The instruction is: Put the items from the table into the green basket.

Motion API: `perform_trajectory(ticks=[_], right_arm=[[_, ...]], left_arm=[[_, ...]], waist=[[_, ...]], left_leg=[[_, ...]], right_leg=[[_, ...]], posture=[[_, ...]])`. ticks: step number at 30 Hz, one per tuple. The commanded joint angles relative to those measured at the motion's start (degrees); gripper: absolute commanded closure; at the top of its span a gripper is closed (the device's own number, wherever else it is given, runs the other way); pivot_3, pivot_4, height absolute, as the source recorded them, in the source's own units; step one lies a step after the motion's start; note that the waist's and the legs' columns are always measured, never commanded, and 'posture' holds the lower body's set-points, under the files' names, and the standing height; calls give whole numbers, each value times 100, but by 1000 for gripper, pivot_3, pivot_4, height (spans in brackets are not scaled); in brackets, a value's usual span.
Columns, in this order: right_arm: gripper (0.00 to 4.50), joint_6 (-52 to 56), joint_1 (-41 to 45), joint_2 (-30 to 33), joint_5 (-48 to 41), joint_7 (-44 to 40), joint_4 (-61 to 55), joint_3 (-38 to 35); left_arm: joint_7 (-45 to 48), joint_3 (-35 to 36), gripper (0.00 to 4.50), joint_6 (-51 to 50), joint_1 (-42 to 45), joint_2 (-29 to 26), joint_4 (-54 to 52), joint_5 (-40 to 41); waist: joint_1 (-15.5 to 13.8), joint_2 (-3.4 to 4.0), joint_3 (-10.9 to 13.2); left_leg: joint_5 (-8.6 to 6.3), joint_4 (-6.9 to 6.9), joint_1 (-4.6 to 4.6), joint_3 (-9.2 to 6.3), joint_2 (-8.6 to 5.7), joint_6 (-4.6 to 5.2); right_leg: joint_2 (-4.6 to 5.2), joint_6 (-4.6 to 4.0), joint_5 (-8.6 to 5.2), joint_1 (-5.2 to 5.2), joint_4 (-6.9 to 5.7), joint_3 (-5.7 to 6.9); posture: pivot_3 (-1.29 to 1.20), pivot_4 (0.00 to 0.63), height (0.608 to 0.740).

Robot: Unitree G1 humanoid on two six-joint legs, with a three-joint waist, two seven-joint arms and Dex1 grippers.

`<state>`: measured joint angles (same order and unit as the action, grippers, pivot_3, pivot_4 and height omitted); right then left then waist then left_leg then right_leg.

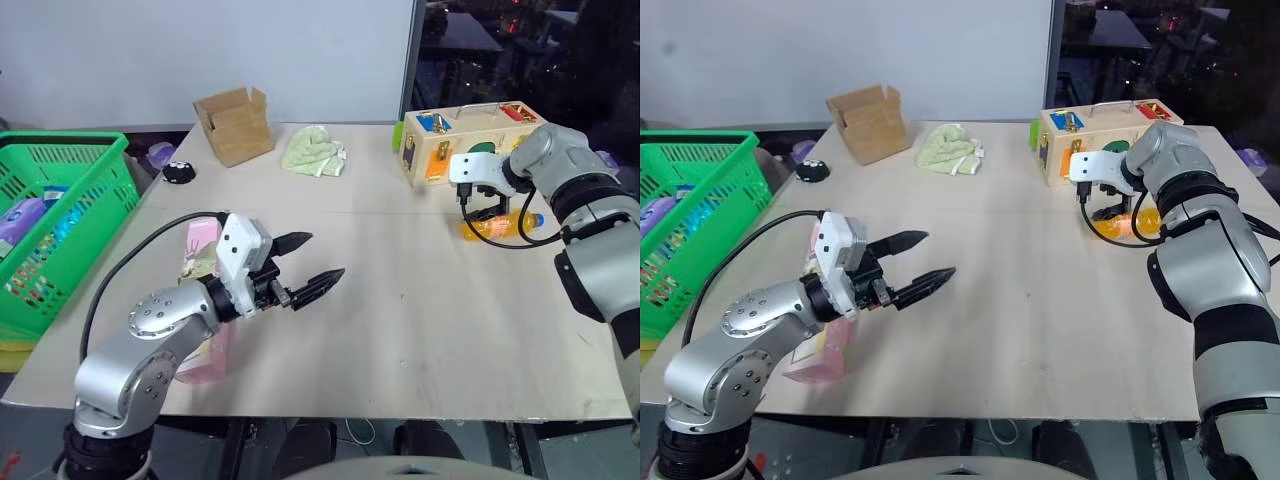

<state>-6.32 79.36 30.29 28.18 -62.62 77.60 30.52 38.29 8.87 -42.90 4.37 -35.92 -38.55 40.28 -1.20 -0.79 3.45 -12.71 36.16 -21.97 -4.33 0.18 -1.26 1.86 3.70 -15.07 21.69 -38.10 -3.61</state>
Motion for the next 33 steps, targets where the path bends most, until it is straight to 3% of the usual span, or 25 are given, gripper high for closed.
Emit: perform_trajectory(ticks=[1,21,24,31,33], right_arm=[[0,106,28,103,184,11,14,-4],[0,726,-479,-347,725,775,166,-10],[775,758,-442,-333,855,874,176,93],[3995,884,-357,-343,818,673,176,16],[4450,878,-344,-350,731,559,160,-82]], left_arm=[[111,52,16,66,83,-181,-183,133],[-576,88,16,116,-266,-85,-674,323],[-618,123,0,155,-363,-94,-712,314],[-698,94,0,243,-343,-74,-662,279],[-692,81,0,281,-340,-69,-619,266]], waist=[[19,1,1],[-133,21,16],[-200,24,18],[-341,26,18],[-341,25,18]], left_leg=[[0,0,0,0,0,0],[0,-7,5,0,0,1],[0,-7,4,0,-1,1],[0,-6,3,-4,-1,0],[1,-5,2,-1,-2,0]], right_leg=[[0,0,0,0,0,0],[-3,-2,-1,0,-1,-5],[-3,-3,-2,0,0,-4],[-4,-6,-3,-2,1,2],[-2,-6,-3,-2,4,1]], posture=[[181,5,740],[282,23,740],[286,20,740],[272,7,740],[272,7,740]])
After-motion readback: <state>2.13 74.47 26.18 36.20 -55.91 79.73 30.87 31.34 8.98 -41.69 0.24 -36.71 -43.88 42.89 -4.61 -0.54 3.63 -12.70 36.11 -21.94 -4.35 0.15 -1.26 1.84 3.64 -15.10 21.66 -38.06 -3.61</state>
